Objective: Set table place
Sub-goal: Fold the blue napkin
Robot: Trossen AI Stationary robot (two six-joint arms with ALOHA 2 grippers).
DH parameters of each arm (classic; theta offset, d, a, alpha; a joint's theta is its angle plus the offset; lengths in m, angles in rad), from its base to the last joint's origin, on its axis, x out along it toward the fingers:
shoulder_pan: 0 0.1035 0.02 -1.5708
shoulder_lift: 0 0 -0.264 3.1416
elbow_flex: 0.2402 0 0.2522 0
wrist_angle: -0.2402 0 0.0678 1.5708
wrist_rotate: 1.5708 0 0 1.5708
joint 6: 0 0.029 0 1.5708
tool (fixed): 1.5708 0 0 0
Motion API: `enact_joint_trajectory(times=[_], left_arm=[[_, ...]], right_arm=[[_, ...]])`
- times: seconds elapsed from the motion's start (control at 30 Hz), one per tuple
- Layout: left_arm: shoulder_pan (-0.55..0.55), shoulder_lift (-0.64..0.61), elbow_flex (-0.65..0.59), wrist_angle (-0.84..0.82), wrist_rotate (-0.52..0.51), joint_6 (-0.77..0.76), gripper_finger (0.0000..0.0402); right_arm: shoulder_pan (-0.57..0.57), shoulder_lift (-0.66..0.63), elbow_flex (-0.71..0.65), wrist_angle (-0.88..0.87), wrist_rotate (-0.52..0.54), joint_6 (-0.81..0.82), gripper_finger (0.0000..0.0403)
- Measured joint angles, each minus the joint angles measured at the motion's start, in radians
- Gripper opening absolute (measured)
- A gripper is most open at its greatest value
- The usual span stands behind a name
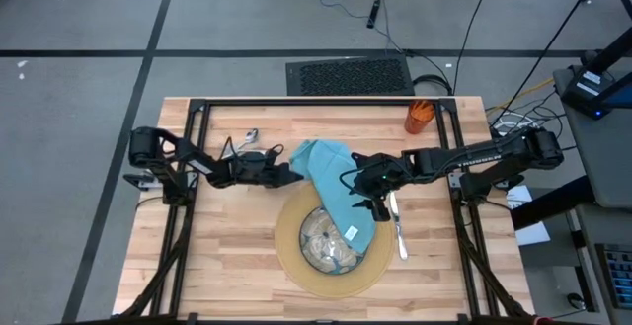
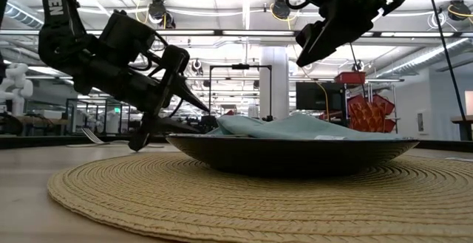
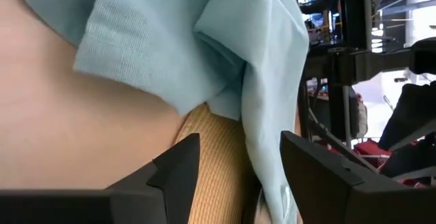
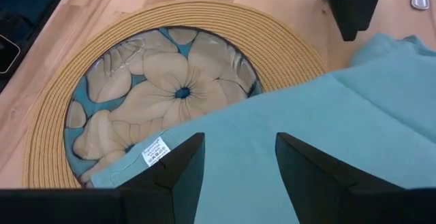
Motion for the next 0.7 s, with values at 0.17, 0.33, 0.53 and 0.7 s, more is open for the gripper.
enact_joint_trajectory(times=[0.17, 0.33, 0.53, 0.7], left_arm=[[0.0, 0.0, 0.0, -0.033, 0.0, 0.001, 0.016], [0.005, -0.011, 0.03, -0.1, 0.001, 0.034, 0.0147], [0.02, -0.069, 0.072, -0.293, -0.002, 0.126, 0.0146], [0.045, -0.159, 0.131, -0.573, -0.048, 0.29, 0.0146]], right_arm=[[0.0, 0.0, 0.0, 0.0, -0.001, -0.007, 0.0171], [0.0, 0.0, 0.0, 0.0, -0.002, -0.028, 0.0171], [0.0, 0.0, 0.0, 0.001, -0.002, -0.039, 0.0171], [0.0, 0.0, 0.0, 0.026, -0.002, -0.026, 0.0171]])
